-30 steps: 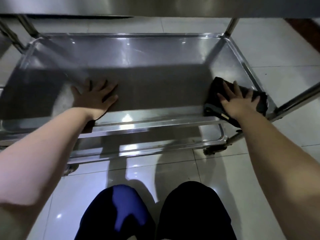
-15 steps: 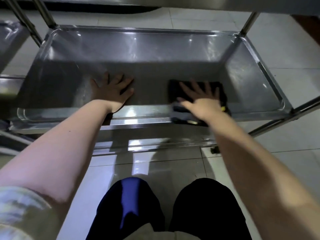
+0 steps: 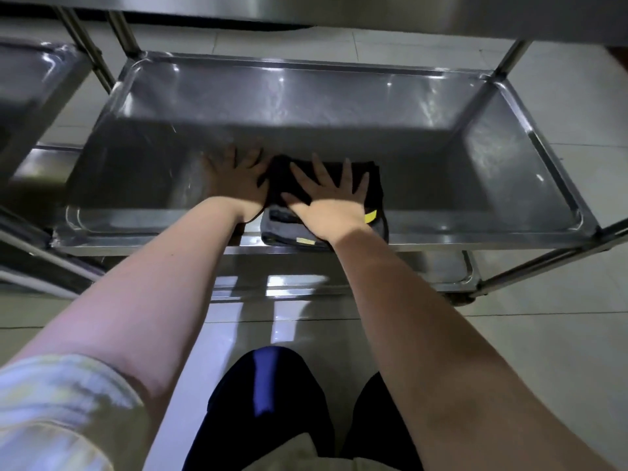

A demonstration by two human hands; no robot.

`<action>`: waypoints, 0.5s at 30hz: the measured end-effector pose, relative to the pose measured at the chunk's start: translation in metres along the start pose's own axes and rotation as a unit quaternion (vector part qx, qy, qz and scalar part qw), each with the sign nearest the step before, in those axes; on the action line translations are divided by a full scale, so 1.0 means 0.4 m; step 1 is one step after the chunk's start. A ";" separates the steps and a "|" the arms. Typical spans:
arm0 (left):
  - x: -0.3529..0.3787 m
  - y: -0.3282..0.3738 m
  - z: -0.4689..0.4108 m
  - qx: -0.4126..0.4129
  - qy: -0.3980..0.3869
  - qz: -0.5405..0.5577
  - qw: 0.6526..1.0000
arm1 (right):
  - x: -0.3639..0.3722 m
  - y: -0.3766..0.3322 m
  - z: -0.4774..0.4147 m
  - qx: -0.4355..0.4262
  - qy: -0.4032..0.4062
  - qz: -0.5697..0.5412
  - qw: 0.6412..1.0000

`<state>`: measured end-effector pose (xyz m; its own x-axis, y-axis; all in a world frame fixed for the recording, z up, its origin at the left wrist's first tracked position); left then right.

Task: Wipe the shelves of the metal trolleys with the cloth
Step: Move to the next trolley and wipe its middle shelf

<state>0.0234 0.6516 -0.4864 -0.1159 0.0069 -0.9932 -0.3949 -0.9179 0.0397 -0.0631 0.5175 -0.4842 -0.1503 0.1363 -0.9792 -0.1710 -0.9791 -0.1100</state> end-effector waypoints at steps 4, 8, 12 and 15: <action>0.001 0.006 0.002 0.009 0.009 0.028 1.000 | -0.027 0.301 0.034 0.097 0.011 0.008 0.995; 0.003 0.024 -0.003 0.010 0.006 0.030 0.999 | -0.061 0.634 0.131 0.256 -0.012 -0.006 0.967; 0.003 0.041 -0.008 0.013 0.006 0.026 1.000 | -0.060 0.589 0.092 0.306 -0.012 -0.025 0.952; 0.005 0.035 -0.008 0.013 0.009 0.027 1.000 | -0.050 0.383 -0.039 0.209 0.018 -0.022 0.977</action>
<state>0.0207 0.6374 -0.4884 -0.1220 -0.0499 -0.9913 -0.4120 -0.9061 0.0964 -0.0710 0.3622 -0.4841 -0.1012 0.1646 -0.9812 -0.5607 -0.8241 -0.0804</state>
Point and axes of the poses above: each hand's wrist, its own z-axis away from the middle knuckle, its own x-axis out of the palm, y = z × x, the point moved 6 cm from there along -z, towards the middle knuckle, and after that the axes turned 3 degrees about -x, right-handed, at the moved point
